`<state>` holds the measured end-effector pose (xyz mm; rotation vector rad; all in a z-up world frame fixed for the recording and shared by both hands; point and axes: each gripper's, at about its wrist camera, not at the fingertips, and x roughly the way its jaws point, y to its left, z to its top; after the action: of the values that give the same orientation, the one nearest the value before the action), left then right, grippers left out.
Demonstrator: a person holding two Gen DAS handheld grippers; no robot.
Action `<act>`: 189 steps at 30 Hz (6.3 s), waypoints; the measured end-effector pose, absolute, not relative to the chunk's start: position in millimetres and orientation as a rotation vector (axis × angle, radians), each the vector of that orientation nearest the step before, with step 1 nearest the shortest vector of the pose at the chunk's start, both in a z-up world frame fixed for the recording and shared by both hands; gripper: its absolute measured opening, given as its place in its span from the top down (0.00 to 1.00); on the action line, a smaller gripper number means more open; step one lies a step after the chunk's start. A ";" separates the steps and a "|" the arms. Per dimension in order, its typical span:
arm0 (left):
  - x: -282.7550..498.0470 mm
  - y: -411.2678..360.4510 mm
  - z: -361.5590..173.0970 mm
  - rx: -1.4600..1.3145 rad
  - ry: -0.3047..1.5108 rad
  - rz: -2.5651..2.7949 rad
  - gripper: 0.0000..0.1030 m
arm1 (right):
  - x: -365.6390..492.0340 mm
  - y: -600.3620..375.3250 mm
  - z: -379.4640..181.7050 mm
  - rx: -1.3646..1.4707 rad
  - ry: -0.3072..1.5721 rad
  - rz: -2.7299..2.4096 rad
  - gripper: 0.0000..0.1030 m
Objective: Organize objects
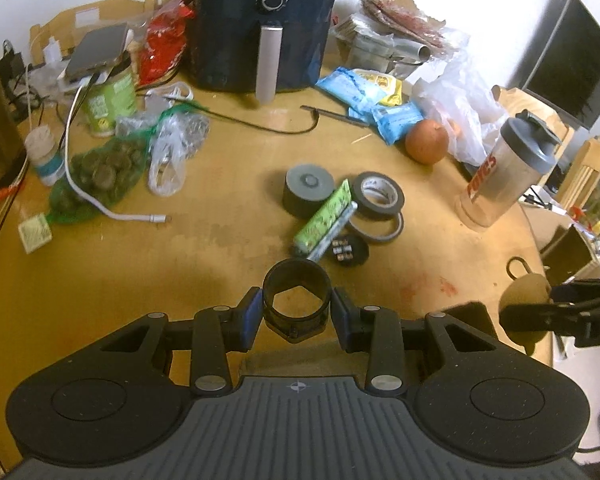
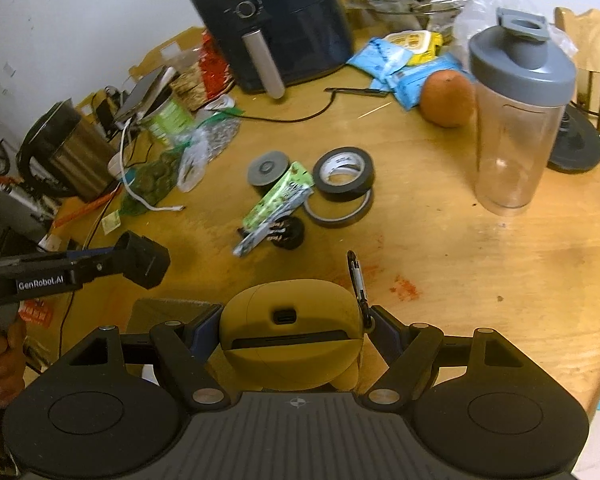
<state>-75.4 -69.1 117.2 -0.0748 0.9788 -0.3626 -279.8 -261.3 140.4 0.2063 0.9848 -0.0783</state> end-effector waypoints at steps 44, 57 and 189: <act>-137.9 -49.3 104.7 -0.169 0.999 -0.202 0.48 | -285.2 -219.0 120.3 0.045 1.043 0.131 0.23; -153.2 -30.4 107.8 -0.235 0.992 -0.136 0.48 | -276.6 -186.7 109.0 -0.094 1.073 0.251 0.20; 109.1 -170.8 38.9 0.168 1.069 -0.493 0.29 | -288.7 -305.2 135.2 0.232 0.979 -0.446 0.00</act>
<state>109.1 -170.8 38.9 0.1678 1.0687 -0.4926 -288.7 -305.2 135.2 0.2323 0.9793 -0.4455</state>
